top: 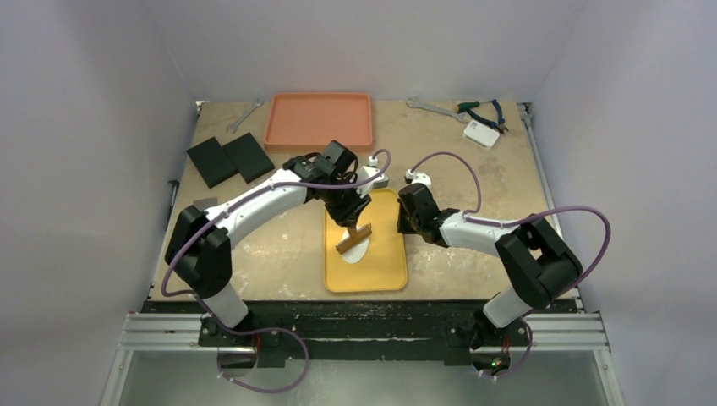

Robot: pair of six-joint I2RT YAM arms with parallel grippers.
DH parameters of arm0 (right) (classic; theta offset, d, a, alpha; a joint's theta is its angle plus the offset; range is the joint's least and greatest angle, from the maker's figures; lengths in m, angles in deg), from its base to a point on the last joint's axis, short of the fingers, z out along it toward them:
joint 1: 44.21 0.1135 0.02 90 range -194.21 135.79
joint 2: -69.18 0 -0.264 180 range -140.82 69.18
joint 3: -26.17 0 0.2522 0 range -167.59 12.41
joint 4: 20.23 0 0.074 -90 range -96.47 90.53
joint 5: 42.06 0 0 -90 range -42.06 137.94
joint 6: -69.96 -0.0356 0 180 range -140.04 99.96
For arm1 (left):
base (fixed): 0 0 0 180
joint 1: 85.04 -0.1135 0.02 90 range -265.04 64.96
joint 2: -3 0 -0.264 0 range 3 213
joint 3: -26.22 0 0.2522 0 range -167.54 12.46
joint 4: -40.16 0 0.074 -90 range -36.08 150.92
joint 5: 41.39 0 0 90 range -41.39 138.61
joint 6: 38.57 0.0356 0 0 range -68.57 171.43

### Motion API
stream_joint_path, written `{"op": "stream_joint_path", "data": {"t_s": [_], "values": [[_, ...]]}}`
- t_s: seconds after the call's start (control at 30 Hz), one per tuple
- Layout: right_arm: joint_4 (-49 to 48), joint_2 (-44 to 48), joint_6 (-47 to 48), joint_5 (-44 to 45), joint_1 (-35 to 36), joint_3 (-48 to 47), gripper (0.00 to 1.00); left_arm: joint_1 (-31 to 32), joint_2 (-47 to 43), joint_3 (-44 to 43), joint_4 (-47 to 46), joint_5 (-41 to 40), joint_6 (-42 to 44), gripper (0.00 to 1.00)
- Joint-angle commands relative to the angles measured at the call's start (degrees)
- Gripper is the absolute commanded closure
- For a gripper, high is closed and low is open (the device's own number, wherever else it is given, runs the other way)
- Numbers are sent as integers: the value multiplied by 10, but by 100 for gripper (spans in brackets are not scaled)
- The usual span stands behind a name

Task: Roll out the dumpling wrappers from the dough
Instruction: Flatten out the dough on the work surface.

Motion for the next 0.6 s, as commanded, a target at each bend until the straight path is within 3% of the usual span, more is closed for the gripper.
{"op": "stream_joint_path", "data": {"t_s": [0.0, 0.2, 0.43, 0.57], "values": [[10, -1, 15, -1, 2, 2, 100, -6, 19, 42, -37, -85, 23, 100], [10, -7, 15, -1, 2, -1, 100, -21, -5, 55, -64, -180, 53, 100], [10, -2, 15, -1, 1, 1, 100, -41, 0, 58, -73, -198, 67, 100], [10, -2, 15, -1, 2, 2, 100, -46, -5, 37, -58, -167, 60, 100]]}}
